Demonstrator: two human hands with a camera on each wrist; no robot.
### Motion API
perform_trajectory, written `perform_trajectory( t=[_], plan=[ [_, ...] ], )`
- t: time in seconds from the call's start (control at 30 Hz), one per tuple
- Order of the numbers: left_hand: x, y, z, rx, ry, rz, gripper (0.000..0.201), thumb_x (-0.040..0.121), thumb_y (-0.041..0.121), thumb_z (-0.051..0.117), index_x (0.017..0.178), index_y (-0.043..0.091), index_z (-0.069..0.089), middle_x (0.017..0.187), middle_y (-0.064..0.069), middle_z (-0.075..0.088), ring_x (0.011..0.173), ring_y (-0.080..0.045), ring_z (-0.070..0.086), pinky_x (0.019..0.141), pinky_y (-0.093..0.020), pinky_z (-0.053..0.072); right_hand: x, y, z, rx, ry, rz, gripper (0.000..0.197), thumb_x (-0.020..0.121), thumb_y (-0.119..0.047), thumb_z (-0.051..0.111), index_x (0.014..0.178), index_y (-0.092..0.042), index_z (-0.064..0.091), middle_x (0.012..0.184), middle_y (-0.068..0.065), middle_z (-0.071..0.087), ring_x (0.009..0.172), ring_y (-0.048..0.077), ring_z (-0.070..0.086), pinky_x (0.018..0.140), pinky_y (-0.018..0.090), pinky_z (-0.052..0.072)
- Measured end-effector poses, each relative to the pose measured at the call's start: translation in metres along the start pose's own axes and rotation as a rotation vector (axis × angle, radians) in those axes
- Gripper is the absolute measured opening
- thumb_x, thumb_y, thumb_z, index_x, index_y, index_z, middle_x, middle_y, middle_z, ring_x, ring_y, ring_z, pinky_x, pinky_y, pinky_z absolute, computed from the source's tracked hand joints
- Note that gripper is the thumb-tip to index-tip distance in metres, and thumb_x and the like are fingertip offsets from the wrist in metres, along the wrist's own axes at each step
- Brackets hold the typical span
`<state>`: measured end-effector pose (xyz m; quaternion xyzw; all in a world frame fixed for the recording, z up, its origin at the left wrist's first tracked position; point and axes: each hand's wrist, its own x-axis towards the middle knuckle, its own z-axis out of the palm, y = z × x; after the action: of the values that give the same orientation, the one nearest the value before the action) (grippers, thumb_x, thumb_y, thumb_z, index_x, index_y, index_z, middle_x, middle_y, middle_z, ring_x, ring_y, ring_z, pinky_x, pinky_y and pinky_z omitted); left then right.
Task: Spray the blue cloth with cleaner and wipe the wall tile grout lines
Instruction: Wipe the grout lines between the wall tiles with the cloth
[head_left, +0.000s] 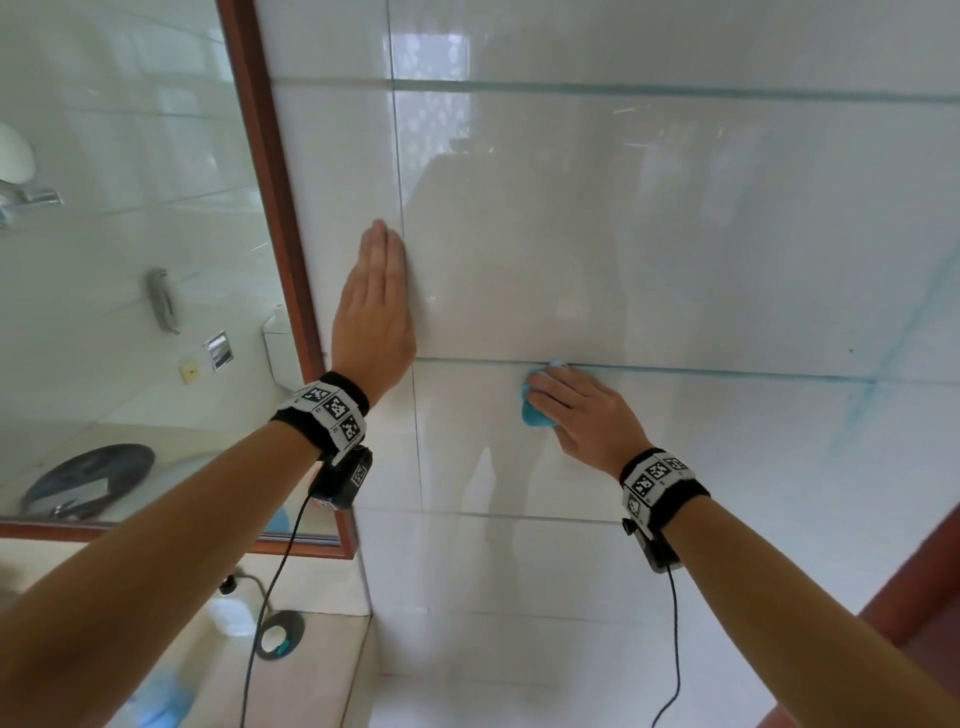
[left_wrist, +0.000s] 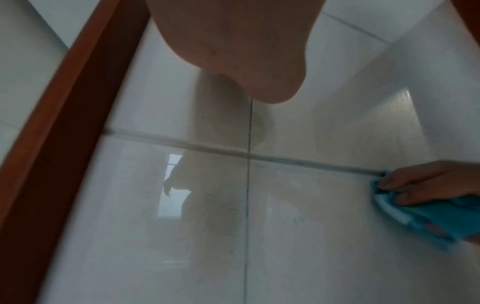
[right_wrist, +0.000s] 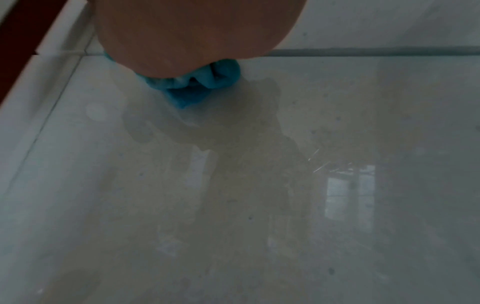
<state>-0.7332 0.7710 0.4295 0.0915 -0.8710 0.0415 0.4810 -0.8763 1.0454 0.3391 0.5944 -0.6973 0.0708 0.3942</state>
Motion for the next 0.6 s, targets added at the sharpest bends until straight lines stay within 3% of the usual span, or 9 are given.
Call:
perform_trajectory(
  t=[0.1,0.2,0.37,0.5,0.6],
  plan=[
    [-0.007,-0.006,0.001,-0.024,-0.021,-0.090,0.082,0.084,-0.012,0.037,0.160,-0.009,0.008,0.170,-0.028,0.005,0.160,-0.037,0.003,0.131,-0.042,0.013,0.005,-0.005,-0.003,0.008,0.027,0.009,0.036,0.086,-0.002,0.060,0.119,-0.012,0.069,0.133,0.003,0.065,0.121,0.031,0.061,0.112,0.042,0.047],
    [-0.012,-0.014,-0.001,-0.048,-0.046,-0.090,0.086,0.081,-0.017,0.036,0.161,-0.007,0.009,0.171,-0.024,0.005,0.161,-0.033,0.002,0.131,-0.043,0.013,0.028,-0.015,-0.013,0.004,0.070,-0.028,0.039,0.082,-0.001,0.065,0.119,-0.011,0.068,0.133,0.003,0.065,0.120,0.033,0.059,0.109,0.042,0.047],
    [-0.011,-0.041,-0.008,-0.046,-0.070,-0.022,0.089,0.082,-0.020,0.039,0.164,0.004,0.015,0.173,-0.012,0.012,0.161,-0.022,0.008,0.129,-0.026,0.007,0.136,-0.023,-0.048,-0.052,0.271,-0.055,0.036,0.088,-0.006,0.062,0.123,-0.010,0.069,0.139,0.007,0.065,0.125,0.036,0.060,0.107,0.049,0.050],
    [-0.007,-0.059,-0.014,-0.002,-0.077,0.096,0.086,0.079,-0.018,0.044,0.161,0.001,0.027,0.169,-0.016,0.026,0.157,-0.027,0.025,0.127,-0.038,0.027,0.243,-0.008,-0.094,-0.151,0.414,0.002,0.034,0.092,-0.007,0.060,0.123,-0.013,0.070,0.142,0.007,0.063,0.127,0.036,0.060,0.109,0.050,0.048],
    [0.000,-0.064,-0.027,0.007,-0.061,0.166,0.076,0.081,-0.014,0.050,0.155,-0.003,0.039,0.161,-0.020,0.040,0.148,-0.033,0.043,0.115,-0.046,0.044,0.305,0.005,-0.126,-0.146,0.493,0.114,0.034,0.091,-0.008,0.059,0.122,-0.014,0.070,0.140,0.004,0.064,0.128,0.033,0.058,0.109,0.047,0.048]
  ],
)
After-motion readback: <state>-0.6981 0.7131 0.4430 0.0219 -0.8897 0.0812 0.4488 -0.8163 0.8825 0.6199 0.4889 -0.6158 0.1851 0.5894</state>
